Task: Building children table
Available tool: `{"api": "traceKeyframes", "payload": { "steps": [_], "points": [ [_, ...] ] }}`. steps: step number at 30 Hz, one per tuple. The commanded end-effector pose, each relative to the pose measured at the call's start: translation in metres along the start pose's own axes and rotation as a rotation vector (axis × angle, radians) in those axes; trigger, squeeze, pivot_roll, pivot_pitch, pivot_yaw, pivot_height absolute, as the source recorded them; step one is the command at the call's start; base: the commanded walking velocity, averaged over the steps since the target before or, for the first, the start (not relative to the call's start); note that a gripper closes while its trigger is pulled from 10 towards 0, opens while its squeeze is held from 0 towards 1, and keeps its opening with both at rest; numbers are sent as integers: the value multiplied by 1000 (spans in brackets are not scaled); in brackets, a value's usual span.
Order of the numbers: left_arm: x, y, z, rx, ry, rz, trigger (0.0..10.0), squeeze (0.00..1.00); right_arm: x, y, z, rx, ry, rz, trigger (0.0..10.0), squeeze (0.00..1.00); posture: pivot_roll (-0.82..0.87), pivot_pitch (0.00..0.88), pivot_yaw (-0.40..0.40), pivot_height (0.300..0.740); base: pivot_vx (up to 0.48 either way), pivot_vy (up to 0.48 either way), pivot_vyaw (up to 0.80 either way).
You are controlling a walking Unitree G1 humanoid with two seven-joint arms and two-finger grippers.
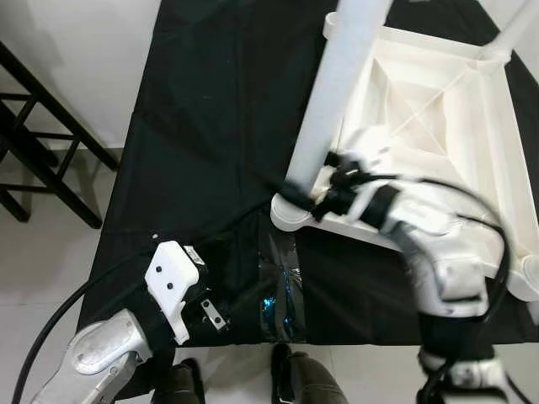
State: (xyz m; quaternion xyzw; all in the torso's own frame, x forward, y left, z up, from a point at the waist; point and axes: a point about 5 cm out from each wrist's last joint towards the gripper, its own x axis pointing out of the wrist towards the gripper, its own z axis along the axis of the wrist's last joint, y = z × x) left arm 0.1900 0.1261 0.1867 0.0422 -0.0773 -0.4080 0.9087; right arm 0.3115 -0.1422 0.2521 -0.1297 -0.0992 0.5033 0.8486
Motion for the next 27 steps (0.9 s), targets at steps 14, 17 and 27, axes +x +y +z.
{"api": "traceKeyframes", "payload": {
  "steps": [14, 17, 27],
  "points": [
    [-3, -6, 1, -3, 12, 9, 10000, 0, 4, -26, -6, 27, 35, 299, 4588, 0, 163, 320, -109, 740, 0, 0, 0],
    [-3, -6, 2, -3, 13, 9, 10000, 0, 9, -31, -10, 32, 31, 324, 0, 0, 166, 322, -108, 740, 0, 0, 0],
    [-4, -7, 2, -4, 17, 15, 10000, 0, 8, -41, -13, 41, 32, 381, 0, 0, 165, 327, -107, 740, 0, 0, 0]
  ]
}}
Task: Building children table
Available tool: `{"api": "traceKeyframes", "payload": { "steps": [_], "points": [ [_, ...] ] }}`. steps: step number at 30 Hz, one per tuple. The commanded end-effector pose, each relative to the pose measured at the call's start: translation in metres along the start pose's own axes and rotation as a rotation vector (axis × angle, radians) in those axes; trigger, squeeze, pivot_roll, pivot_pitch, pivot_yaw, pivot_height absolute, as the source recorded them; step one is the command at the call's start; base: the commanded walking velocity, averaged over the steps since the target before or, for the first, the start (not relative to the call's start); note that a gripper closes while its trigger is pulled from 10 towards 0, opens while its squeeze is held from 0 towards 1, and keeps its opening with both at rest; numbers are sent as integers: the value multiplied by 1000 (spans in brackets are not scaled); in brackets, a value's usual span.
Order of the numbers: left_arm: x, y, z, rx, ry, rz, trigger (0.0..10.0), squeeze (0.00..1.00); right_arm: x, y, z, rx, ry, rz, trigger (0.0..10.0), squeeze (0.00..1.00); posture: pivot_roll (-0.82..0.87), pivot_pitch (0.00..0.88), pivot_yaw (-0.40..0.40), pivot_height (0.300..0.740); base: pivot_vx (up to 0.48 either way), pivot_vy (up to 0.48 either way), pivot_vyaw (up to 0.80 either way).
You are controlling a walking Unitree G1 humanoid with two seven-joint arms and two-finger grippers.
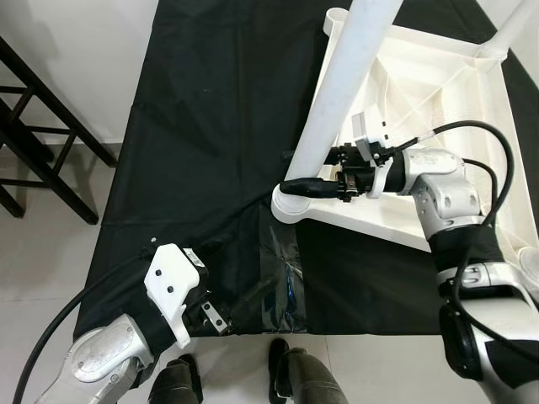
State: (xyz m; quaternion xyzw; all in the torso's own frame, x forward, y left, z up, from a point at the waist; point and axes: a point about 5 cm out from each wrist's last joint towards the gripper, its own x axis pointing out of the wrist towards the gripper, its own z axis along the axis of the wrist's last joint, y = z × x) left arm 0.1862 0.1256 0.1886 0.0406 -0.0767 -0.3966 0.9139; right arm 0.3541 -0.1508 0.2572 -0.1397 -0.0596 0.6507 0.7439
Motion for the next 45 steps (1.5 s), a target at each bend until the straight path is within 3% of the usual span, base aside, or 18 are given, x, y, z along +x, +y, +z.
{"api": "traceKeyframes", "payload": {
  "steps": [1, 8, 9, 11, 12, 13, 14, 15, 18, 25, 26, 28, 29, 33, 37, 38, 42, 45],
  "points": [
    [-2, -4, 0, -2, 16, -11, 10000, 0, -5, 1, -4, 18, 11, 11, 0, 0, 165, 327, -107, 740, 0, 0, 0],
    [-2, -4, -1, -5, 14, -13, 10000, 0, -11, 16, -17, 0, 55, -58, 0, 0, 125, 326, -113, 740, 0, 0, 0],
    [-2, -4, -2, -8, 14, -15, 10000, 0, -3, 25, -27, 33, 70, -181, 0, 0, 105, 328, -114, 740, 0, 0, 0],
    [-3, -4, -3, -14, 17, -22, 10000, 0, 19, 39, -50, 98, 93, -699, 0, 0, 93, 328, -111, 740, 0, 0, 0],
    [-3, -4, -3, -14, 17, -22, 10000, 0, 19, 39, -50, 98, 93, -699, 0, 0, 93, 328, -111, 740, 0, 0, 0],
    [-2, -3, -3, -16, 18, -27, 10000, 0, 23, 63, -68, 216, 165, -951, 0, 0, 80, 333, -105, 740, 0, 0, 0],
    [-2, -3, -3, -16, 18, -27, 10000, 0, 23, 63, -68, 216, 165, -951, 0, 0, 80, 333, -105, 740, 0, 0, 0],
    [-1, -3, -4, -18, 18, -35, 10000, 0, 33, 90, -78, 239, 225, -991, 0, 0, 86, 329, -90, 740, 0, 0, 0],
    [0, -3, -4, -21, 15, -43, 10000, 0, 37, 98, -78, 228, 245, -998, 0, 0, 78, 311, -88, 740, 0, 0, 0],
    [0, -1, -4, -15, 16, -46, 10000, 0, 49, 92, -74, 223, 237, -944, 196, 0, 93, 310, -90, 740, 0, 0, 0],
    [0, 0, -4, -13, 18, -44, 10000, 0, 51, 96, -70, 227, 240, -952, 10000, 0, 88, 306, -85, 740, 0, 0, 0],
    [0, 0, -4, -13, 17, -44, 10000, 0, 52, 97, -68, 230, 234, -948, 10000, 0, 88, 306, -85, 740, 0, 0, 0],
    [1, 0, -4, -13, 16, -47, 10000, 0, 58, 98, -61, 208, 202, -884, 10000, 1000, 83, 305, -84, 740, 0, 0, 0],
    [2, 0, -4, -14, 13, -51, 10000, 0, 61, 93, -48, 186, 114, -816, 10000, 1000, 88, 306, -90, 740, 0, 0, 0],
    [2, 0, -4, -11, 14, -43, 10000, 0, 60, 75, -25, 157, -9, -637, 10000, 933, 93, 305, -94, 740, 0, 0, 0],
    [1, 0, -4, -9, 16, -38, 10000, 0, 57, 70, -16, 135, -41, -554, 10000, 0, 97, 303, -94, 740, 0, 0, 0],
    [0, 2, -4, -5, 18, -27, 10000, 0, 43, 59, 0, 38, -64, -337, 10000, 0, 118, 303, -92, 740, 0, 0, 0],
    [0, 2, -3, -4, 17, -26, 10000, 0, 37, 55, 0, -8, -24, -271, 10000, 0, 120, 303, -92, 740, 0, 0, 0]
  ]
}}
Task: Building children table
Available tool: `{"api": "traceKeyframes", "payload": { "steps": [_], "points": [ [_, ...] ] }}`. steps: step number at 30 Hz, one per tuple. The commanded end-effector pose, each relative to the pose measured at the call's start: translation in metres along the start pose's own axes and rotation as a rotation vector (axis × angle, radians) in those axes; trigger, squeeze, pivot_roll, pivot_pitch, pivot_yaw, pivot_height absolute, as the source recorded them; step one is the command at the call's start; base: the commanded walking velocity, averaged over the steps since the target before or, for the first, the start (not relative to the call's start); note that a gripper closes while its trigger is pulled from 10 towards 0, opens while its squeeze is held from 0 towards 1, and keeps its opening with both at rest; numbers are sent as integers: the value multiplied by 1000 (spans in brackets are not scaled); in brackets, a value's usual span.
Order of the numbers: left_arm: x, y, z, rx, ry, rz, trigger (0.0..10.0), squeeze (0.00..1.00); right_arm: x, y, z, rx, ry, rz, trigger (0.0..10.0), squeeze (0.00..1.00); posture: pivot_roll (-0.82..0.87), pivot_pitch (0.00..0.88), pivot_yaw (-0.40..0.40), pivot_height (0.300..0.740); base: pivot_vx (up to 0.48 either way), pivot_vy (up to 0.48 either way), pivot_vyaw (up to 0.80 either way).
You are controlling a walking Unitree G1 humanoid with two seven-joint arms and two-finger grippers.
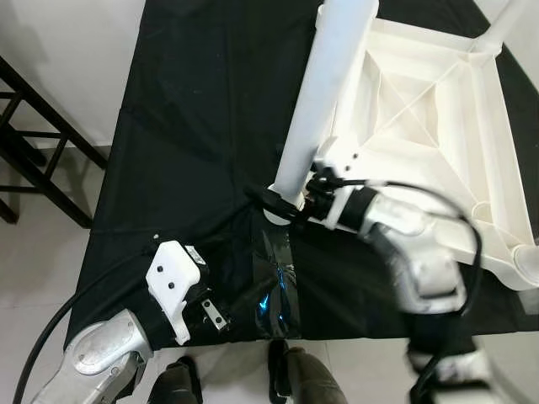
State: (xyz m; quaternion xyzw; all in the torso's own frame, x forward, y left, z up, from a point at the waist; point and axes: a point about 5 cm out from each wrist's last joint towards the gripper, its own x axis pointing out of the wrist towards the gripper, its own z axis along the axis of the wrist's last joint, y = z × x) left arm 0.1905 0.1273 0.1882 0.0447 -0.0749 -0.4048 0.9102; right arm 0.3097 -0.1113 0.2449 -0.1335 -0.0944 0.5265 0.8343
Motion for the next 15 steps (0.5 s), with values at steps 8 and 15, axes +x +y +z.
{"api": "traceKeyframes", "payload": {
  "steps": [8, 15],
  "points": [
    [-3, -4, -2, -9, 16, 0, 10000, 0, -5, -35, 8, -36, 13, 219, 10000, 0, 140, 304, -99, 740, 0, 0, 0],
    [-4, -4, -2, -7, 17, 7, 10000, 0, -9, -54, 0, -9, 54, 297, 10000, 0, 154, 302, -101, 740, 0, 0, 0]
  ]
}}
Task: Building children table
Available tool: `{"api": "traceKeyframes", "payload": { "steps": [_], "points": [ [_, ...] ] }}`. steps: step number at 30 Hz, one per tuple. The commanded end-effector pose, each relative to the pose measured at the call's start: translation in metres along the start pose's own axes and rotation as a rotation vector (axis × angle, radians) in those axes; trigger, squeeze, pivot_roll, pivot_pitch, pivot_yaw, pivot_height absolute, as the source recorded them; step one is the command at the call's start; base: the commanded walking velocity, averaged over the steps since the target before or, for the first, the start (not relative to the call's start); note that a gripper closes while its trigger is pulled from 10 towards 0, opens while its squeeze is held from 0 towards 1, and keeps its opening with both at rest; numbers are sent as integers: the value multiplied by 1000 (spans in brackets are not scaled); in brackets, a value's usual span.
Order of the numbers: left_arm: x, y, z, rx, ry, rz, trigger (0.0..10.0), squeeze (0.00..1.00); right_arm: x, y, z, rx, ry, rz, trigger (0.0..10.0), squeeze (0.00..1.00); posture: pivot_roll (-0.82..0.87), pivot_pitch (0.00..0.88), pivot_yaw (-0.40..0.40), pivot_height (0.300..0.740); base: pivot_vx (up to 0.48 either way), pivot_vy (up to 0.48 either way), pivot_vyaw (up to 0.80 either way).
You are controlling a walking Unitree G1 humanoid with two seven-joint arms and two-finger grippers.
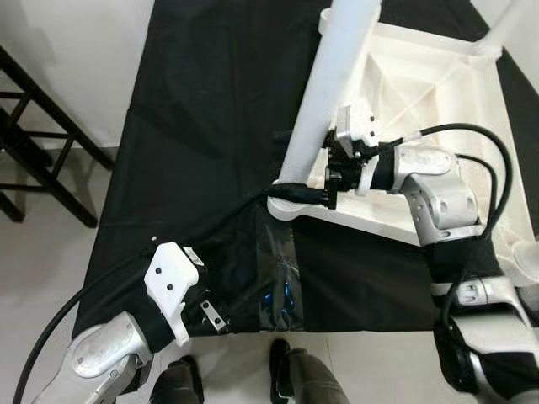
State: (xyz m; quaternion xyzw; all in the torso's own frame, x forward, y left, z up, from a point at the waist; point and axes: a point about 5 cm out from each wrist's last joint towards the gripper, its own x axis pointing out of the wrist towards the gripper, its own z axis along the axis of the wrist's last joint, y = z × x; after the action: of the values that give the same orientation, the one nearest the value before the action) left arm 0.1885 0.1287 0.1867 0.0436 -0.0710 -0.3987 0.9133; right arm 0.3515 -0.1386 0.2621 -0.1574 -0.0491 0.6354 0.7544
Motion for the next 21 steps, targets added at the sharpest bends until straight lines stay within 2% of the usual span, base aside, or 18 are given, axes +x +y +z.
{"api": "traceKeyframes", "payload": {
  "steps": [1, 3, 5, 6, 8, 9, 16, 21],
  "points": [
    [-2, -3, -1, -1, 10, -5, 10000, 0, -4, -5, 0, -6, -7, -2, 10000, 0, 153, 302, -102, 740, 0, 0, 0],
    [-3, -3, -1, -1, 11, -3, 10000, 0, -4, -8, 0, 7, -19, -9, 10000, 0, 152, 302, -102, 740, 0, 0, 0],
    [-3, -3, -1, -1, 12, -2, 10000, 0, -3, -12, -3, 25, -25, 3, 4196, 0, 155, 302, -103, 740, 0, 0, 0],
    [-3, -4, 0, -1, 12, -2, 10000, 0, -3, -12, -5, 30, -16, 20, 2980, 0, 159, 303, -104, 740, 0, 0, 0],
    [-3, -4, 0, -1, 12, -2, 10000, 0, -3, -12, -5, 30, -16, 20, 2980, 0, 159, 303, -104, 740, 0, 0, 0],
    [-3, -4, 0, -2, 11, 0, 10000, 0, -6, -14, -6, 34, -2, 41, 0, 0, 162, 306, -107, 740, 0, 0, 0],
    [-4, -4, 0, -1, 11, 5, 10000, 0, -9, -18, -6, 37, 10, 81, 0, 0, 153, 309, -107, 740, 0, 0, 0],
    [-3, -4, 0, -1, 8, 3, 10000, 0, -8, -13, -12, 35, 15, 104, 0, 0, 149, 308, -110, 740, 0, 0, 0]
  ]
}}
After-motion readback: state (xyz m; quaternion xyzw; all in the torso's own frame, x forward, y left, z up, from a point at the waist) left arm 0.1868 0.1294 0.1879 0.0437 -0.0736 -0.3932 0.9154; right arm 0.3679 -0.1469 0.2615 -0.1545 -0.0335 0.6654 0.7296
